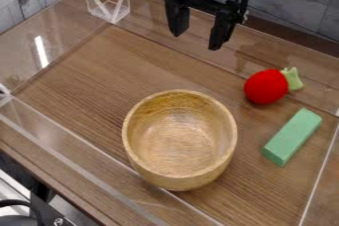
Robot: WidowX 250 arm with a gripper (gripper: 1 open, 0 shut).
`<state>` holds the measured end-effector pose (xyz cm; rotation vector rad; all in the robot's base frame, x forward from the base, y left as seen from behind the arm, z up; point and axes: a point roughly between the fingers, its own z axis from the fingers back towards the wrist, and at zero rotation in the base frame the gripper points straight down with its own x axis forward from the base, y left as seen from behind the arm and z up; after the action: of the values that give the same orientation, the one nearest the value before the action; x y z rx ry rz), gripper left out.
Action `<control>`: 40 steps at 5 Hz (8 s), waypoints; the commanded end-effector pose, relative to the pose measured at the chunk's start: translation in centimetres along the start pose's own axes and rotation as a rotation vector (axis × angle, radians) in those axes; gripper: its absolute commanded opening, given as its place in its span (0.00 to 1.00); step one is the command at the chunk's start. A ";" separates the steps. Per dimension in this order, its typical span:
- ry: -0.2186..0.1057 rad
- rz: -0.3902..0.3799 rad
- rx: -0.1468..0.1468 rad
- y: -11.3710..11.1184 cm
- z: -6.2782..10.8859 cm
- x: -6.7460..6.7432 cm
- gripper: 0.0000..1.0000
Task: Move the red fruit to the left
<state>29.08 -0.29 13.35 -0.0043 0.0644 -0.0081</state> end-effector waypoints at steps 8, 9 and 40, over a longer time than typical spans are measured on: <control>-0.100 -0.166 0.076 -11.1 -3.8 7.0 1.00; -0.123 -0.225 0.078 -11.8 -3.2 6.5 1.00; -0.318 0.349 0.195 4.9 -4.0 8.3 0.00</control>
<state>36.45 4.39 7.07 0.2050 -0.1979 0.3319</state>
